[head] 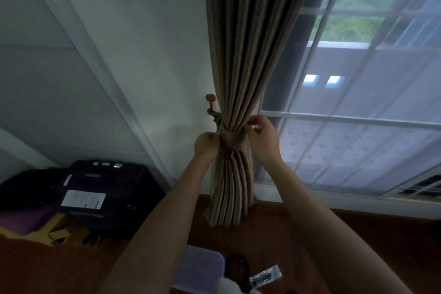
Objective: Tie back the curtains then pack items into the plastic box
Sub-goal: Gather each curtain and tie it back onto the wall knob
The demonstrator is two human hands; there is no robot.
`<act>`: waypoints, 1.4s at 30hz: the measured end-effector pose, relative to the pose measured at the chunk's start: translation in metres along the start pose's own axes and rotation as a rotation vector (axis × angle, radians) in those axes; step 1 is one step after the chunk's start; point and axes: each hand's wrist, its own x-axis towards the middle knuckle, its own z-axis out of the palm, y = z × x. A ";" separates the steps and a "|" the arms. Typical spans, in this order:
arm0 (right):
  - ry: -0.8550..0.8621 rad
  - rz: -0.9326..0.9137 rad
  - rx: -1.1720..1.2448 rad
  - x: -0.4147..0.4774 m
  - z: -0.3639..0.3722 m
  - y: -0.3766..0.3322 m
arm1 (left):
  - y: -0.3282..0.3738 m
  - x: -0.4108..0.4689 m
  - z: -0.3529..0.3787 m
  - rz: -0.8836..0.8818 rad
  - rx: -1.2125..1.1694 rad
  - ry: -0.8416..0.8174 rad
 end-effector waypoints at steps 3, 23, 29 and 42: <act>0.009 -0.014 -0.078 0.001 -0.002 -0.004 | 0.005 -0.003 -0.002 -0.003 0.116 0.050; 0.160 -0.391 -0.204 -0.017 -0.035 -0.031 | 0.043 -0.045 -0.020 0.787 0.228 0.361; -0.148 -0.070 -0.562 -0.027 -0.020 0.038 | -0.029 -0.053 0.005 0.509 0.586 0.228; -0.221 -0.081 -0.773 -0.011 0.002 0.049 | -0.024 -0.035 0.035 0.441 0.917 0.202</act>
